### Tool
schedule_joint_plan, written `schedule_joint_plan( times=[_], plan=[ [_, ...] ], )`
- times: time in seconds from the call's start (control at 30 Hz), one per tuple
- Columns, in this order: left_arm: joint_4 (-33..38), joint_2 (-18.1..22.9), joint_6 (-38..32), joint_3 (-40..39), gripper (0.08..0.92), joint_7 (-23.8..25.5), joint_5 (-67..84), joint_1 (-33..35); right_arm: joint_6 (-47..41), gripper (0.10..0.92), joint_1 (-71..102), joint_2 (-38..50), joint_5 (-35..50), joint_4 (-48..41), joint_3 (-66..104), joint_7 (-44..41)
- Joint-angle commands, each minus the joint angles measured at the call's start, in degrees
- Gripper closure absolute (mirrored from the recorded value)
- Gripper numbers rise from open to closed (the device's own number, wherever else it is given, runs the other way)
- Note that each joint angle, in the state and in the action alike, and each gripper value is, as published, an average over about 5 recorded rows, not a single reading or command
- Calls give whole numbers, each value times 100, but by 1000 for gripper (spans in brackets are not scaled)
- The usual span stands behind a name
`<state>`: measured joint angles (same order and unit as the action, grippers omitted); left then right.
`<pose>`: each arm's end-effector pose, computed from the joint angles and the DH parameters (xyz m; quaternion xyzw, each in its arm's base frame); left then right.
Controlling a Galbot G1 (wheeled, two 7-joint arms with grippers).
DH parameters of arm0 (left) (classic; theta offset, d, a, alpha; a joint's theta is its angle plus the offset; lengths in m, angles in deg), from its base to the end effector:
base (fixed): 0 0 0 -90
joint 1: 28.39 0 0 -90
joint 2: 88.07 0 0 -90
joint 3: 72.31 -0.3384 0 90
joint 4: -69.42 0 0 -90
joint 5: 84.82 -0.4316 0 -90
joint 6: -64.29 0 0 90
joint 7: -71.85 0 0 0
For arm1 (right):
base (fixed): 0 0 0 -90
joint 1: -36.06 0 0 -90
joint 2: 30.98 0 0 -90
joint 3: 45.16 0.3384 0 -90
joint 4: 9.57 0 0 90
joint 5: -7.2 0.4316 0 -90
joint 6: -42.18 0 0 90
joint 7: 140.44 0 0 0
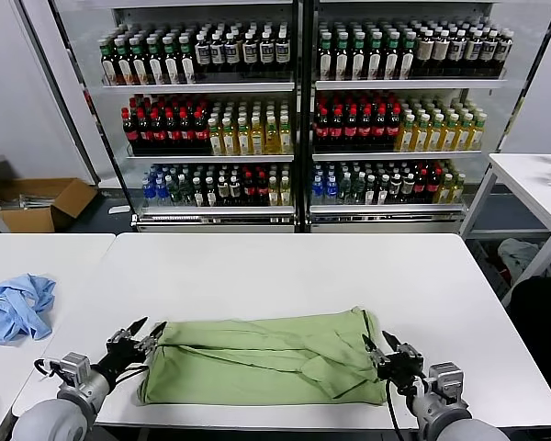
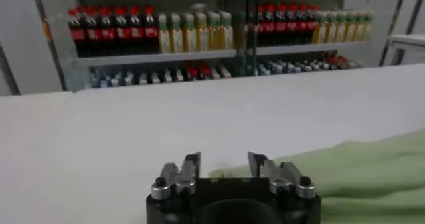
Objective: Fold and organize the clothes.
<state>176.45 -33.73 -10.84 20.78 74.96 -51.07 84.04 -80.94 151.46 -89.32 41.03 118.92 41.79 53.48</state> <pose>0.3201 0.1417 -0.3045 -0.0901 -0.9782 -0.0112 0.1868 0.2752 -0.0213 -0.2069 0.0839 -0.9692 0.0150 0.2311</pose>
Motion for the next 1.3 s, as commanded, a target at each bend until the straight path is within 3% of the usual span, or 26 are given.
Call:
schedule_joint_plan(
  times=[0.03,0.17,0.3,0.67,0.8,1.3],
  plan=[
    [683,353,71,-309,388,-1904,181,197,2,385,-97,5,-125,-95,234,5],
    [864,676,604,-532,267,-2469,378,302,1,275,-129,34,-115,-39,346,-16],
    [965,791,935,-615,191,-2677,664,282,1,210,-131,30,-137,-20,364,-29],
    [735,964,1219,-714,186,-2935,867,155,0,203,-107,-87,-255,19,260,-51],
    [800,1025,1222,-770,268,-2936,861,186,1,203,-105,-131,-301,10,219,-52],
    [616,1149,1170,-873,701,-2765,367,10,3,202,-72,-215,-358,1,185,-36]
  ],
)
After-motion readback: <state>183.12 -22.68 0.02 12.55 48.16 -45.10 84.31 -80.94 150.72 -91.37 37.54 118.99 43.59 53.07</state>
